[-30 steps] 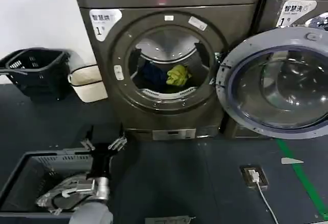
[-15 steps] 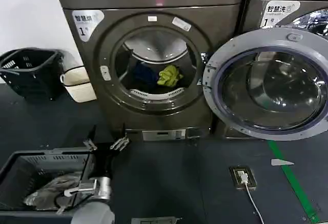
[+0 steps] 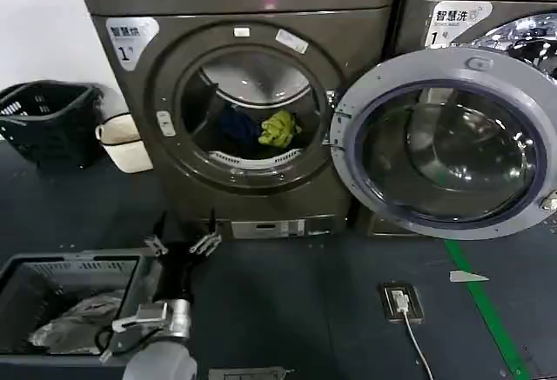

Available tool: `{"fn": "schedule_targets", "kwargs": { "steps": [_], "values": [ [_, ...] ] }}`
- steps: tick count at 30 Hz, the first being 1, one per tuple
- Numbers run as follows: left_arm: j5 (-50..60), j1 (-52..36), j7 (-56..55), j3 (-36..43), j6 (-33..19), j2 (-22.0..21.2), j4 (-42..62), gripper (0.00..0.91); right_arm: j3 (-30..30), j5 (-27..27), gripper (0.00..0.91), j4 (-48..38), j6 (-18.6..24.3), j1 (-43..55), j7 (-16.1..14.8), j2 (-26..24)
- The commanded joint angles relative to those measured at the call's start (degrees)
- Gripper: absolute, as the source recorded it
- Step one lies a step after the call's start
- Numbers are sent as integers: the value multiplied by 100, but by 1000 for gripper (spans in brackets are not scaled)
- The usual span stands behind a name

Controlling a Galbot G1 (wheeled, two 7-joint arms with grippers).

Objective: Grasp the clothes from the dryer.

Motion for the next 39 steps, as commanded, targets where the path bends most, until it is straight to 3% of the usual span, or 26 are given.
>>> {"fn": "schedule_targets", "kwargs": {
  "steps": [1,21,33,39],
  "values": [
    [-3,3,2,-6,-4,0,-8,907,3,-16,907,1,-23,-4,16,-8],
    [-18,18,14,-24,3,9,-39,907,-11,45,907,49,-14,13,-18,5],
    [-24,-14,26,-37,0,1,-29,907,-45,205,907,111,267,43,-199,21],
    [-26,-40,38,-41,9,9,-21,907,-191,346,907,155,729,109,-285,44]
  ]
}}
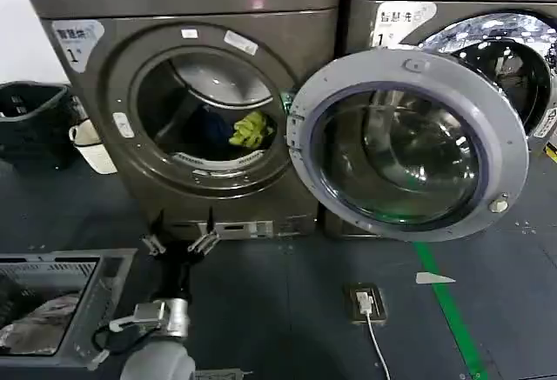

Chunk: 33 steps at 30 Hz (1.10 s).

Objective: Grasp the clothes from the dryer.

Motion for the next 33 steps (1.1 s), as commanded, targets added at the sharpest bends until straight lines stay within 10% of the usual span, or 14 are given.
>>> {"fn": "schedule_targets", "kwargs": {
  "steps": [1,33],
  "values": [
    [-1,1,3,-9,6,16,4,907,-42,60,907,8,233,7,-41,-4],
    [10,35,25,-72,-8,-28,-14,907,-35,123,907,54,286,6,-99,-84]
  ]
}}
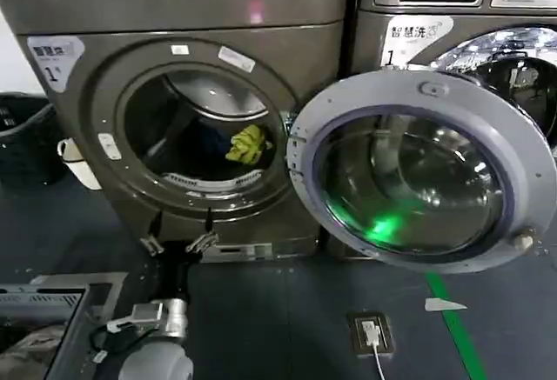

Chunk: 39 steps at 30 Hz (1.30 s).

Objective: Grasp the clothes from the dryer.

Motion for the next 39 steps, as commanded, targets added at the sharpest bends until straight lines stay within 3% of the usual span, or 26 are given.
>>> {"fn": "schedule_targets", "kwargs": {
  "steps": [1,39],
  "values": [
    [-1,-12,3,-3,0,-4,16,907,0,-6,907,9,2,4,3,3],
    [19,-37,17,23,-2,-44,46,907,-71,-17,907,19,-3,42,-4,-33]
  ]
}}
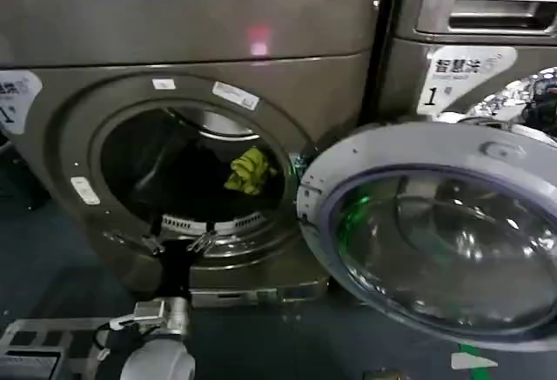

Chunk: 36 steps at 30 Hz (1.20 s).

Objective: Grasp the clothes from the dryer.

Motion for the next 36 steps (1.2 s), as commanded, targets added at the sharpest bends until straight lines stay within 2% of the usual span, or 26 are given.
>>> {"fn": "schedule_targets", "kwargs": {
  "steps": [1,25,31,36],
  "values": [
    [3,6,2,12,3,2,-20,907,3,7,907,12,-2,-2,-4,6],
    [-89,-270,33,-119,-36,39,265,907,49,-114,907,0,-8,8,-116,-27],
    [-419,-1246,92,-187,17,101,1004,907,295,-265,907,-49,-120,-191,-55,-94],
    [-648,-2334,203,-111,2,197,2230,907,390,-430,907,-60,-72,-321,-115,-113]
  ]
}}
